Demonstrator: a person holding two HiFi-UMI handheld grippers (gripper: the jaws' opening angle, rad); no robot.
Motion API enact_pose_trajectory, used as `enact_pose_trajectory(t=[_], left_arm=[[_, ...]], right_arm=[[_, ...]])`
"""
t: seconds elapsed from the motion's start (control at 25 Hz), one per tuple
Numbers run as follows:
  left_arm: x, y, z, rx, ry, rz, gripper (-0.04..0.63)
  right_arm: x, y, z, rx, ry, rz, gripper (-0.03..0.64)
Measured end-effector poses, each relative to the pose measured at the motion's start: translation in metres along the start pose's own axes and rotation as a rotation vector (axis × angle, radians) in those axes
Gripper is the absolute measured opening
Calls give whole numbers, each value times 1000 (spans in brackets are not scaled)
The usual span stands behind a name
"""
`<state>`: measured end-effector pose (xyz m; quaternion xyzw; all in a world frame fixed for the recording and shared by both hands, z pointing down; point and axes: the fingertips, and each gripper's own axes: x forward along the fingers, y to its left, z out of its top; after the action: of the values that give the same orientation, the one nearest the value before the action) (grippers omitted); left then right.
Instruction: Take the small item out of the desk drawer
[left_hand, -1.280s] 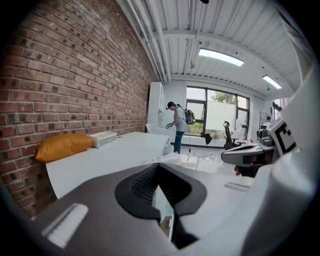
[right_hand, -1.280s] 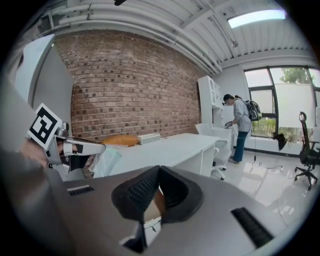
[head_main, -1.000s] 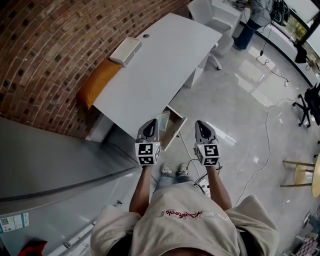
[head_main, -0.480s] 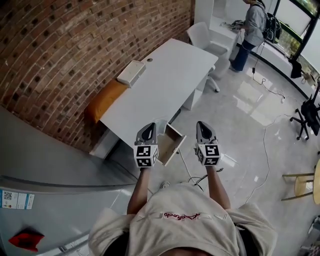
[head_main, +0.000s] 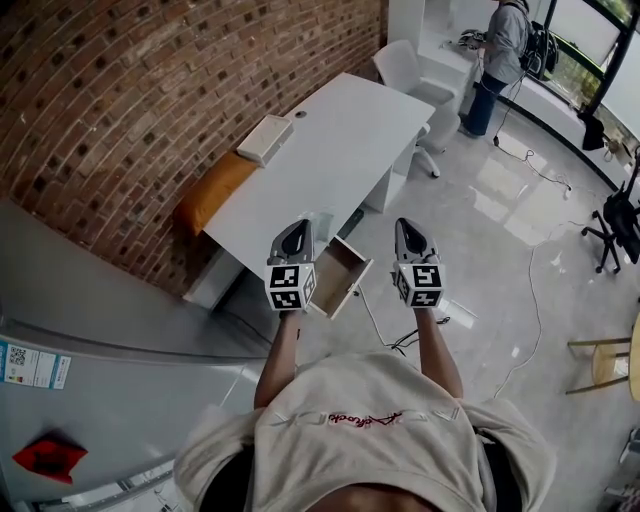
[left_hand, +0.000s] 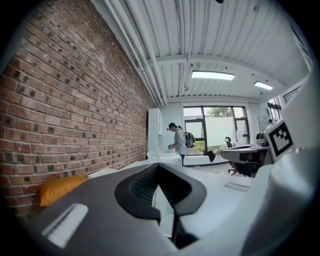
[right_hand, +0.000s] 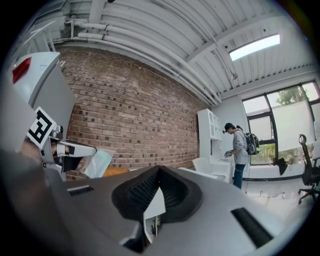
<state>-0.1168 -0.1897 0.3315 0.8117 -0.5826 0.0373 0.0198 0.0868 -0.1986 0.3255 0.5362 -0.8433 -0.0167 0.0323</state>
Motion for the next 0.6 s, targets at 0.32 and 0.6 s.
enact_pose_trajectory(t=[0.32, 0.6], left_arm=[[-3, -1, 6, 7, -9, 1, 9], [-4, -3, 8, 7, -15, 3, 9]], right_arm=[[0, 6, -3, -7, 13, 17, 11], [2, 8, -5, -6, 24, 24, 11]])
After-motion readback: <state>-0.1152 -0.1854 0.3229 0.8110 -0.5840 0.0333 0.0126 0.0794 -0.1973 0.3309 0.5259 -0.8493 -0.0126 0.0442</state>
